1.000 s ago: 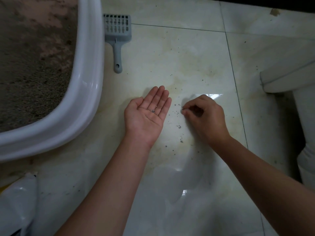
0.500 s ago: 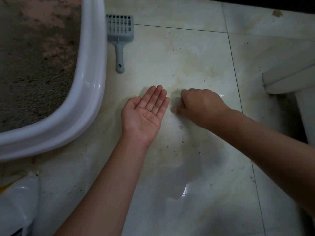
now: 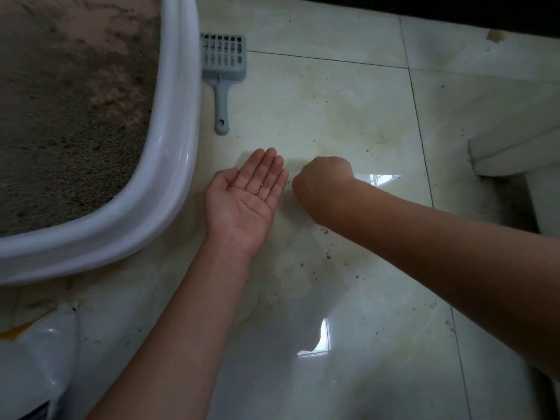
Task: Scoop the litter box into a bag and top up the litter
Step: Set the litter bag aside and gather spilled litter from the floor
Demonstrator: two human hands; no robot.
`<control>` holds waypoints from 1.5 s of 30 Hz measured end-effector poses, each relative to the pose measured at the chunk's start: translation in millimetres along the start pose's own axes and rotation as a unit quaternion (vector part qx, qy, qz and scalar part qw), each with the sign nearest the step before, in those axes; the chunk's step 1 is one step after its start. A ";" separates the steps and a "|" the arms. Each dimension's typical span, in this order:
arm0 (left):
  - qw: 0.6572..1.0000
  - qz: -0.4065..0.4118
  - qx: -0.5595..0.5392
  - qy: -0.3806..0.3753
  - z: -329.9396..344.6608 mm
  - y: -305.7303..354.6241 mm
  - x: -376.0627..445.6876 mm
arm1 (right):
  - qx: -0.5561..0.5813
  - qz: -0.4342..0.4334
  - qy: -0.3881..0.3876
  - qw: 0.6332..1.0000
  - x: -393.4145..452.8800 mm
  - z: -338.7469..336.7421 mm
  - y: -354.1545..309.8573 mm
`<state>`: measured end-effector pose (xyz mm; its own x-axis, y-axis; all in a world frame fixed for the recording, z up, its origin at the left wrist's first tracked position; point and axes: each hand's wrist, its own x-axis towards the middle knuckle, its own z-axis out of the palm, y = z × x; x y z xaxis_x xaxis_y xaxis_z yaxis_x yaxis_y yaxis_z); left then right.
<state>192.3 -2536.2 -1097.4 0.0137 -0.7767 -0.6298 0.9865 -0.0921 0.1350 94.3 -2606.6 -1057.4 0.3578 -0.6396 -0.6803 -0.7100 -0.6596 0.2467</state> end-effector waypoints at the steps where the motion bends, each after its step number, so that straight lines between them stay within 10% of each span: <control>1: 1.000 -0.001 0.001 0.001 -0.3 0.0 -0.7 | -0.004 -0.009 0.008 1.000 -0.7 -1.6 1.8; 12: 1.000 0.000 0.015 0.011 -2.1 5.9 -4.5 | 0.200 0.008 0.038 0.979 0.2 15.9 30.7; 19: 0.998 -0.028 0.063 0.008 -1.2 -6.4 -8.0 | 0.622 -0.090 0.111 0.770 -42.7 24.1 -7.2; 33: 0.997 -0.035 0.063 -0.020 96.6 2.4 -35.3 | 0.552 -0.035 0.229 0.801 -69.7 -50.2 22.9; 45: 0.994 0.085 0.058 -0.046 300.2 75.5 -171.7 | 0.686 -0.008 0.347 0.640 -202.3 -237.0 67.9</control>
<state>215.5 -2596.9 -749.5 0.1578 -0.8406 -0.5181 0.9457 -0.0224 0.3244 117.4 -2615.6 -739.5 0.2166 -0.9723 -0.0876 -0.3966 -0.0057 -0.9180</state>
